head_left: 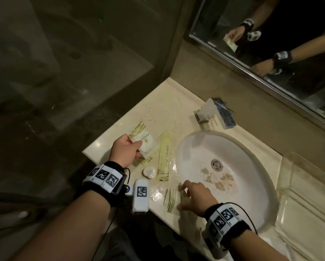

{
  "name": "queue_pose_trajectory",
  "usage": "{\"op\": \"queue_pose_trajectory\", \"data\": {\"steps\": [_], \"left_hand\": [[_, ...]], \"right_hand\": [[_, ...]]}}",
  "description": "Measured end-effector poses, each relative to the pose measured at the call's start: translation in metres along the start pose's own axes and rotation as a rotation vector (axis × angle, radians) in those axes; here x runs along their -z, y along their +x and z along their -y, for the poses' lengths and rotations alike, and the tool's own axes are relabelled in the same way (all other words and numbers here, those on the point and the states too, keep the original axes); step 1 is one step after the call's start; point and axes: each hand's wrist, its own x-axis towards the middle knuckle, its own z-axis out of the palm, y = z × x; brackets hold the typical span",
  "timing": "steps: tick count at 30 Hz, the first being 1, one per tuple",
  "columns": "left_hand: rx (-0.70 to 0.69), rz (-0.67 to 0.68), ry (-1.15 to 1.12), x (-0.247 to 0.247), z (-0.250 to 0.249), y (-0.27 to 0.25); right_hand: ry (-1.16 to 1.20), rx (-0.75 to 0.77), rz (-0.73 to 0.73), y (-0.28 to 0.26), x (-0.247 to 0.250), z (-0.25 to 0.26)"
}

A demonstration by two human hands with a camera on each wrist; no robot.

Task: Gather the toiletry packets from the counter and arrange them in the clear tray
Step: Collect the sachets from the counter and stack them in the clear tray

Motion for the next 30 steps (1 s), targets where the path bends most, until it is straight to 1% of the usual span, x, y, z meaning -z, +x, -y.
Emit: {"op": "queue_pose_trajectory", "data": {"steps": [2,4,7,9,10,14,16,18,22,26,30], "left_hand": [[-0.002,0.004,0.027,-0.004,0.002,-0.002],[-0.005,0.012,0.040,-0.007,0.003,-0.003],[-0.009,0.030,0.051,-0.012,0.005,-0.006],[-0.004,0.054,0.056,-0.016,0.006,-0.008],[-0.002,0.067,0.052,-0.019,0.006,-0.009],[0.019,0.141,0.038,-0.031,0.008,-0.013],[0.036,0.195,0.043,-0.039,0.009,-0.018],[0.040,0.263,0.048,-0.049,0.010,-0.025],[0.029,0.386,0.045,-0.072,0.010,-0.039],[0.066,0.502,0.000,-0.100,0.013,-0.052],[0.073,0.613,0.040,-0.132,0.019,-0.069]], "right_hand": [[0.005,-0.004,-0.018,0.002,-0.004,0.001],[0.059,-0.004,-0.026,0.002,-0.007,0.002],[0.216,-0.001,-0.064,0.002,-0.004,0.000],[0.338,-0.004,-0.122,0.000,0.006,-0.002],[0.449,-0.015,-0.161,-0.002,0.014,-0.002],[1.074,-0.020,-0.360,-0.009,0.047,-0.002],[1.318,0.019,-0.395,-0.014,0.060,0.002],[1.477,0.048,-0.406,-0.019,0.068,0.006],[1.555,0.052,-0.466,-0.031,0.069,0.003],[1.519,0.009,-0.546,-0.045,0.056,-0.017],[1.500,-0.029,-0.664,-0.062,0.039,-0.042]]}}
